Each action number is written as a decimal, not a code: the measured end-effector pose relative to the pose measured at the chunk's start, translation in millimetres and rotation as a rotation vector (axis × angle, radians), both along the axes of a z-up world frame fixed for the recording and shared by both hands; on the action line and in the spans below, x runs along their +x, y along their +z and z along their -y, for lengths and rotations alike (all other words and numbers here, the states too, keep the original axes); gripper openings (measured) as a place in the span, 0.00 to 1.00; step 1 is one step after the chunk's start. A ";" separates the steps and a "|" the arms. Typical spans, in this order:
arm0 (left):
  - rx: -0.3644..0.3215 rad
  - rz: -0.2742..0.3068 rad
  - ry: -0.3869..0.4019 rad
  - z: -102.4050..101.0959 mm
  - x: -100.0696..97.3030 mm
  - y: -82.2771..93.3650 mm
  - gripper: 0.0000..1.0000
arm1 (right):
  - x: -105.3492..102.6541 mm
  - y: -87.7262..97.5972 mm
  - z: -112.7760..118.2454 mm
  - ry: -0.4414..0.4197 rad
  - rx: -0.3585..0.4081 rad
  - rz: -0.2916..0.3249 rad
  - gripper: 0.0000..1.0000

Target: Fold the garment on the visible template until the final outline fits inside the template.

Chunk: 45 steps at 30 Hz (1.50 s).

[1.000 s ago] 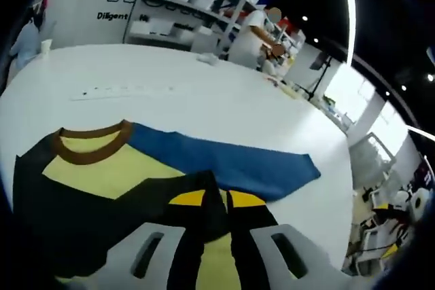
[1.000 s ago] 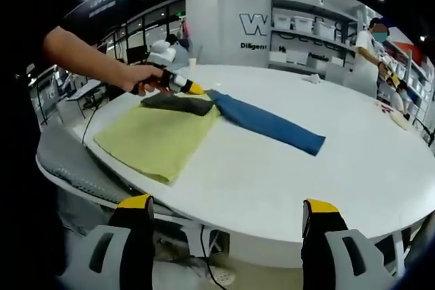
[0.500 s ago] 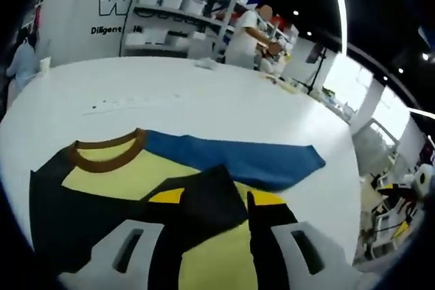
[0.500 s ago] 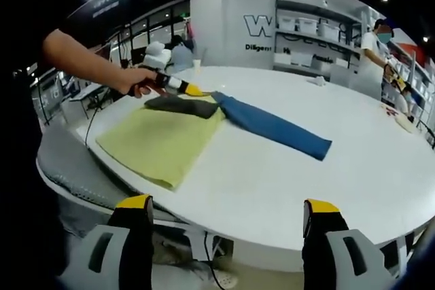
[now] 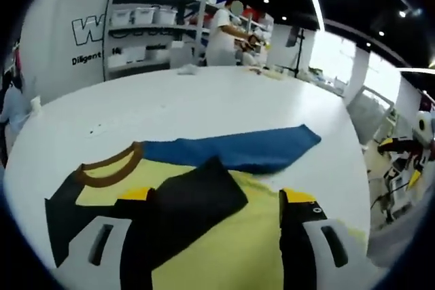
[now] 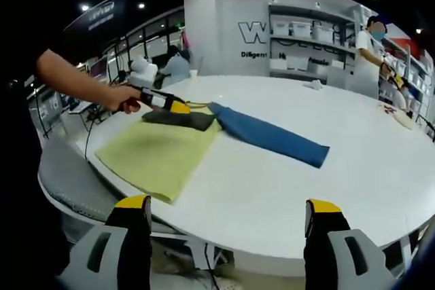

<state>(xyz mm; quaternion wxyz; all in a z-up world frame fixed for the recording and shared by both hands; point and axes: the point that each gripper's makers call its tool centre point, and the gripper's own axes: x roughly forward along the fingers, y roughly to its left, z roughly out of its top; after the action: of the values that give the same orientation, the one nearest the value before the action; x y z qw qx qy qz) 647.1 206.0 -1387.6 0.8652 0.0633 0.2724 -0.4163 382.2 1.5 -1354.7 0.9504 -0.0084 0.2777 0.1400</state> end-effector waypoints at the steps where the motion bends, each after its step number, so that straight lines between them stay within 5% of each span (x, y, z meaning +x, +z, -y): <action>1: 0.014 -0.008 0.005 -4.6 -0.6 -4.3 0.72 | -0.1 -0.3 -0.2 0.000 0.000 -0.001 0.92; 9: 0.073 -0.037 0.043 -35.8 0.7 -27.0 0.72 | -5.2 -6.6 -4.4 0.008 0.003 -0.017 0.92; 17: 0.152 -0.059 -0.016 -40.0 -3.3 -48.1 0.61 | -7.0 -8.9 -1.7 0.003 0.001 -0.029 0.92; 30: 0.261 0.010 -0.085 -48.0 9.7 -52.8 0.02 | -9.9 -11.3 3.5 -0.014 -0.006 -0.043 0.91; 34: 0.233 -0.030 -0.065 -50.3 8.9 -51.1 0.01 | -10.2 -11.8 0.2 -0.008 -0.007 -0.048 0.91; 39: 0.223 -0.004 -0.111 -49.1 -0.5 -43.3 0.01 | -10.2 -11.3 -0.3 -0.009 -0.004 -0.045 0.90; 45: 0.126 -0.156 -0.084 -55.9 -12.7 -42.6 0.01 | -9.8 -11.6 -3.0 -0.005 0.000 -0.045 0.90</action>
<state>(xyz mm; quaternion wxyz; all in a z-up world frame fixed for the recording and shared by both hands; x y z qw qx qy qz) 634.3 262.0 -1430.2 0.8174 0.0965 0.3617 -0.4377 372.4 4.5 -1366.2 0.9443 -0.0046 0.2988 0.1377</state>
